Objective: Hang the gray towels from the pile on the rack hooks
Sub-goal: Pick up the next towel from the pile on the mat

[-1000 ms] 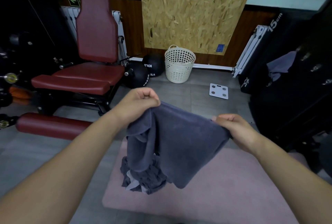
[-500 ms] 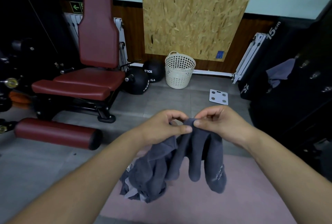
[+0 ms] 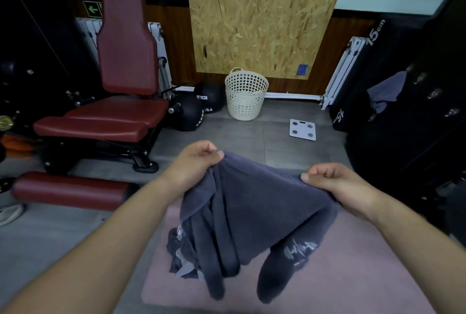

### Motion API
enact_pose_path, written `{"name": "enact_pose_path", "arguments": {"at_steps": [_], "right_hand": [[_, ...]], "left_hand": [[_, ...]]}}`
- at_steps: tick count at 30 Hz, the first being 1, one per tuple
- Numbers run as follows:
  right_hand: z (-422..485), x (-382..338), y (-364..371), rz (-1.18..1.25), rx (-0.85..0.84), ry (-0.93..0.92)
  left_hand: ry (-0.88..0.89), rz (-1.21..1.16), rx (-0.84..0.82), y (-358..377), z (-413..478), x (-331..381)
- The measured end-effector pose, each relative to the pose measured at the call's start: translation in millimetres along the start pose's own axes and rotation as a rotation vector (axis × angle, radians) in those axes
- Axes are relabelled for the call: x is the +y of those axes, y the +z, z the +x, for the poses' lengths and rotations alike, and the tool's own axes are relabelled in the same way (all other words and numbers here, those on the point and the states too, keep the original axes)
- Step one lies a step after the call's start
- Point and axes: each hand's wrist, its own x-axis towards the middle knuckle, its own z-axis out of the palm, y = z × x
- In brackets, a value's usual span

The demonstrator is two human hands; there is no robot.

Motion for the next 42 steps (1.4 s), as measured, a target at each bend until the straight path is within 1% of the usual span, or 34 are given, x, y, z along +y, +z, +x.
{"name": "enact_pose_path", "arguments": {"at_steps": [2, 6, 7, 9, 10, 12, 14, 16, 18, 20, 22, 23, 25, 27, 28, 29, 31, 33, 35, 37, 39, 42], "right_hand": [[1.8, -1.1, 8.2, 0.074, -0.050, -0.024], [6.5, -11.3, 35.2, 0.170, -0.188, -0.074], [8.2, -13.5, 38.5, 0.207, -0.202, -0.082], [10.7, -18.5, 39.4, 0.235, -0.201, -0.097], [11.1, -19.8, 37.9, 0.221, -0.198, -0.097], [10.4, -17.2, 32.8, 0.162, -0.189, -0.077], [7.7, -11.5, 24.3, 0.074, -0.164, -0.023], [3.6, -4.8, 12.8, -0.002, -0.117, 0.044], [-1.0, 0.2, 0.8, -0.047, -0.064, 0.068], [-5.5, 3.1, -5.0, -0.041, -0.050, 0.037], [-8.4, 2.9, -2.6, 0.002, -0.084, 0.001], [-8.4, 2.0, 1.3, 0.027, -0.109, -0.017], [-8.4, -4.1, 13.5, 0.092, -0.162, -0.050], [-7.1, -11.0, 25.6, 0.113, -0.198, -0.068], [-6.3, -13.7, 29.8, 0.105, -0.197, -0.076], [-6.1, -15.3, 31.5, 0.094, -0.183, -0.072], [-7.0, -15.3, 27.2, 0.056, -0.131, -0.047], [-11.4, -11.1, 16.4, -0.060, -0.098, 0.006], [-16.5, -5.8, 5.7, -0.085, -0.106, 0.050], [-19.7, -1.9, -0.7, 0.002, -0.098, 0.054], [-21.3, -0.8, -0.9, 0.114, -0.087, 0.022], [-21.0, -0.6, 8.6, 0.311, -0.082, -0.031]], "left_hand": [[-0.019, 0.036, -0.112, 12.9, -7.9, -5.0], [-0.003, 0.002, -0.368, 44.5, -13.0, 0.2], [-0.020, 0.002, -0.418, 49.0, -12.2, 3.1], [-0.010, 0.042, -0.456, 53.1, -12.2, 8.3], [0.009, 0.035, -0.458, 52.7, -12.4, 8.4], [0.029, -0.014, -0.396, 48.9, -12.8, 10.5], [0.055, -0.056, -0.292, 40.8, -10.3, 10.9], [0.046, -0.099, -0.187, 30.1, -7.7, 6.3], [0.028, -0.087, -0.104, 21.8, -6.4, -1.0], [0.018, -0.033, -0.064, 19.5, -7.4, -9.1], [0.007, 0.025, -0.065, 22.5, -8.7, -16.6], [-0.012, 0.024, -0.100, 27.6, -11.8, -15.2], [-0.047, 0.011, -0.246, 44.6, -19.2, -11.2], [-0.035, 0.003, -0.426, 63.4, -25.5, -4.0], [-0.022, 0.007, -0.489, 70.1, -27.2, -2.3], [-0.009, 0.009, -0.503, 73.0, -27.2, -1.5], [0.001, 0.006, -0.453, 66.9, -22.9, -3.1], [0.005, -0.023, -0.366, 52.8, -18.7, -5.1], [-0.004, -0.064, -0.286, 40.5, -14.9, -9.9], [-0.030, -0.098, -0.239, 37.1, -15.4, -13.7], [-0.060, -0.141, -0.224, 43.5, -17.4, -15.0], [-0.112, -0.199, -0.145, 57.6, -18.0, -13.0]]}}
